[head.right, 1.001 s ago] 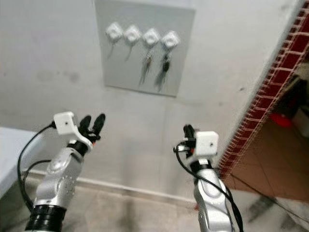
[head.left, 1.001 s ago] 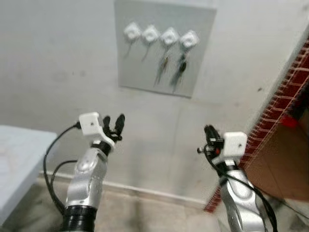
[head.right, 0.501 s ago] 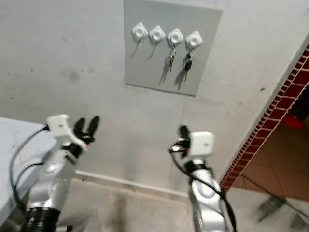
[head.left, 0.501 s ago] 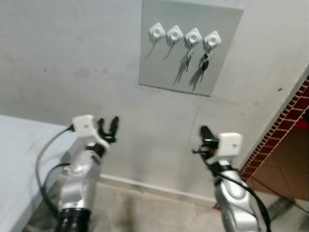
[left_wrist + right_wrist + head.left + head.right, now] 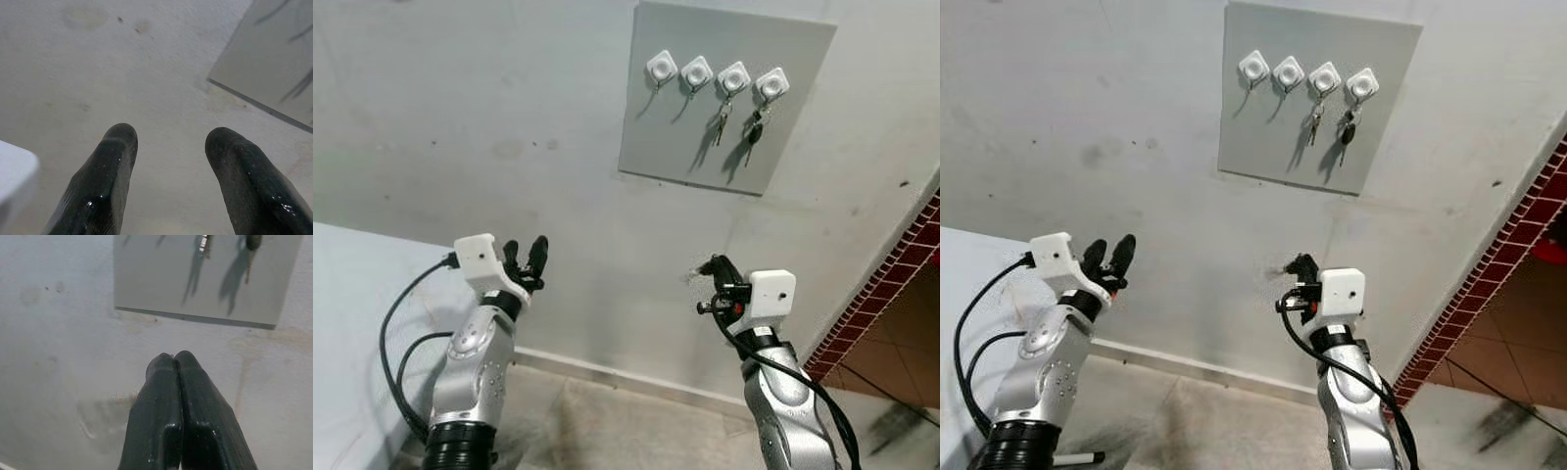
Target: Hang keys on a hook
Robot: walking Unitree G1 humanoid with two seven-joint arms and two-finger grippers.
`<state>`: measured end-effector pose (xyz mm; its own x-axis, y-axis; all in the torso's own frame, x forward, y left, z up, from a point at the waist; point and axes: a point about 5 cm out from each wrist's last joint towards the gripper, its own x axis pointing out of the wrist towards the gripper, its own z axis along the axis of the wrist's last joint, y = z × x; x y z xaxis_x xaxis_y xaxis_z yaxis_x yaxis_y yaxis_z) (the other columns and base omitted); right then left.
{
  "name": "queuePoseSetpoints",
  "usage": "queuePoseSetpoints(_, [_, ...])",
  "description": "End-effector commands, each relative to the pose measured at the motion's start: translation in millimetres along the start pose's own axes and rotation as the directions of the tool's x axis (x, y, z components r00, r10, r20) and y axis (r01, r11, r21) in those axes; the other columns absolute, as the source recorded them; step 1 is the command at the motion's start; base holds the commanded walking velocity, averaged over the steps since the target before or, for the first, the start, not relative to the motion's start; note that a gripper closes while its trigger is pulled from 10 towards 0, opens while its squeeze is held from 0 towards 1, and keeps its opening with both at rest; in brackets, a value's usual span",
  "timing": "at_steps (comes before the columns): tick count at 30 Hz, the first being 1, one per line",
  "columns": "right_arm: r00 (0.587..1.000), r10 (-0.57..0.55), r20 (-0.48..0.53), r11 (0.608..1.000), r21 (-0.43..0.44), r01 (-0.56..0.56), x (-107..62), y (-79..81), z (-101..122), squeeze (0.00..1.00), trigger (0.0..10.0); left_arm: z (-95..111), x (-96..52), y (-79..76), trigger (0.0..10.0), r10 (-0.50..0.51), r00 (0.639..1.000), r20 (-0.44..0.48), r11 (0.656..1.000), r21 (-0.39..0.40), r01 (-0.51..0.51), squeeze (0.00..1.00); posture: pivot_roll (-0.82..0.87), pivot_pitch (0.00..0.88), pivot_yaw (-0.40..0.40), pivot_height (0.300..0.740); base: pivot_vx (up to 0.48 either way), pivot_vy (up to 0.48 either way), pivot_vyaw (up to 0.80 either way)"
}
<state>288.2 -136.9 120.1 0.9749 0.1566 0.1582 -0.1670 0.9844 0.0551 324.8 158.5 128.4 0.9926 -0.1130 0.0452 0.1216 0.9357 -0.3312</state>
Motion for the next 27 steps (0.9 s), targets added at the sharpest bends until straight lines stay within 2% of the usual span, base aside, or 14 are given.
queuePoseSetpoints(1, [0.999, -0.024, 0.03, 1.0, -0.009, 0.024, 2.3, -7.4, 9.4, 0.0, 10.0, 8.3, 2.6, -6.4, 10.0, -0.033, 0.999, 0.019, 0.999, 0.023, 0.032, 0.0, 0.08, 0.0, -0.034, 0.74, 0.0, 0.0, 0.0])
queuePoseSetpoints(15, [0.999, -0.028, 0.041, 1.0, -0.005, 0.028, 3.5, -7.8, 12.9, 0.0, 10.0, 9.3, 3.2, -7.9, 10.0, -0.028, 0.999, 0.019, 1.0, 0.014, 0.028, 0.0, 0.08, 0.0, -0.03, 0.74, 0.0, 0.0, 0.0])
queuePoseSetpoints(27, [0.999, -0.022, 0.04, 1.0, -0.006, 0.023, 4.7, -8.2, 13.3, 0.0, 10.0, 10.6, 3.4, -7.8, 10.0, -0.018, 0.999, 0.031, 1.0, -0.006, 0.018, 0.0, 0.08, 0.0, -0.035, 0.74, 0.361, 0.0, 0.0])
